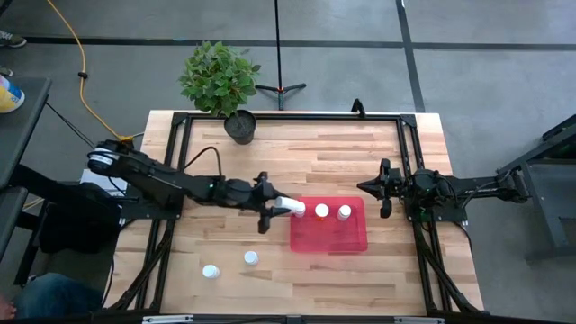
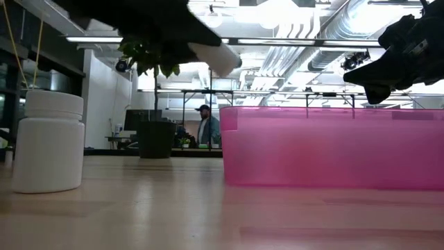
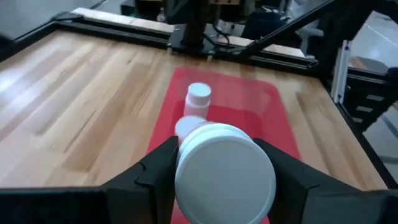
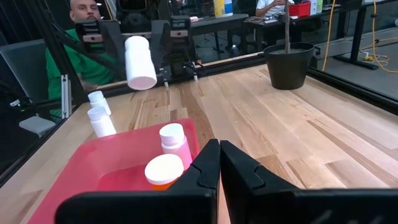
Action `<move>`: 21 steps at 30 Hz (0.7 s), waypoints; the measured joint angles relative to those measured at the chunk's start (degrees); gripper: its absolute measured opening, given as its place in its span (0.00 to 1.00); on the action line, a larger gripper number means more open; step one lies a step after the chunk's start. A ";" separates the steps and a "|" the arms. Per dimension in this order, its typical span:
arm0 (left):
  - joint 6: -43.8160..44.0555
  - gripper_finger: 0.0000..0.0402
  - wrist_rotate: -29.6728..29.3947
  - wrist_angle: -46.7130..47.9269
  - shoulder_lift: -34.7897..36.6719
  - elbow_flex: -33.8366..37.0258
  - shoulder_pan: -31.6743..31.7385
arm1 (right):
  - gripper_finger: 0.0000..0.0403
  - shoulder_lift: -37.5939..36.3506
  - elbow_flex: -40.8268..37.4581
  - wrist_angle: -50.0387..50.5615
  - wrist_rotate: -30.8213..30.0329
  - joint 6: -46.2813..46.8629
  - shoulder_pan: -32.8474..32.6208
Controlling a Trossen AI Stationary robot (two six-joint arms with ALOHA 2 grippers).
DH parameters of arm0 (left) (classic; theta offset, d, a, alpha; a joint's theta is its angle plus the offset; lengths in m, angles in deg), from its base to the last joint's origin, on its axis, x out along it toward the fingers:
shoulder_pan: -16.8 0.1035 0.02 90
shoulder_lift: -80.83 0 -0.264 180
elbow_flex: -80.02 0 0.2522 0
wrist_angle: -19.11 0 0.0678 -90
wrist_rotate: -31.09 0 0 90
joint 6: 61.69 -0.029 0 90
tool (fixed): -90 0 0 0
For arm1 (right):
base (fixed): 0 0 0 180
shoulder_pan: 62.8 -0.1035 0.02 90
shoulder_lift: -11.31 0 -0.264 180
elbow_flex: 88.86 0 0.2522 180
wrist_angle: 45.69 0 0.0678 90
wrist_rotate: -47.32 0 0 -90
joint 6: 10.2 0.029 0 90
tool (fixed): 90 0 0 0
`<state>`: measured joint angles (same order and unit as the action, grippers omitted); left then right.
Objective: Pick and place pill bottles into a basket
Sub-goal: Put the white pill bottle into the pink bin
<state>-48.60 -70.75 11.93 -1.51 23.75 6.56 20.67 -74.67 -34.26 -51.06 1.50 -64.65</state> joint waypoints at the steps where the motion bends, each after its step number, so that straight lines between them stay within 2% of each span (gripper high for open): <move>1: -0.73 0.54 1.07 0.10 -0.92 -1.18 0.46 | 0.01 0.00 0.00 0.00 0.00 0.00 0.00; 11: -7.80 0.54 11.13 4.59 -10.21 -13.68 3.68 | 0.01 0.00 0.00 0.00 0.02 -0.17 -0.02; 21: -10.37 0.54 14.79 8.65 -15.14 -20.86 3.91 | 0.01 0.04 0.00 0.00 0.07 -0.19 -0.02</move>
<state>-58.97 -55.96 20.59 -16.65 2.89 10.47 20.72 -74.67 -34.26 -50.99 1.31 -64.67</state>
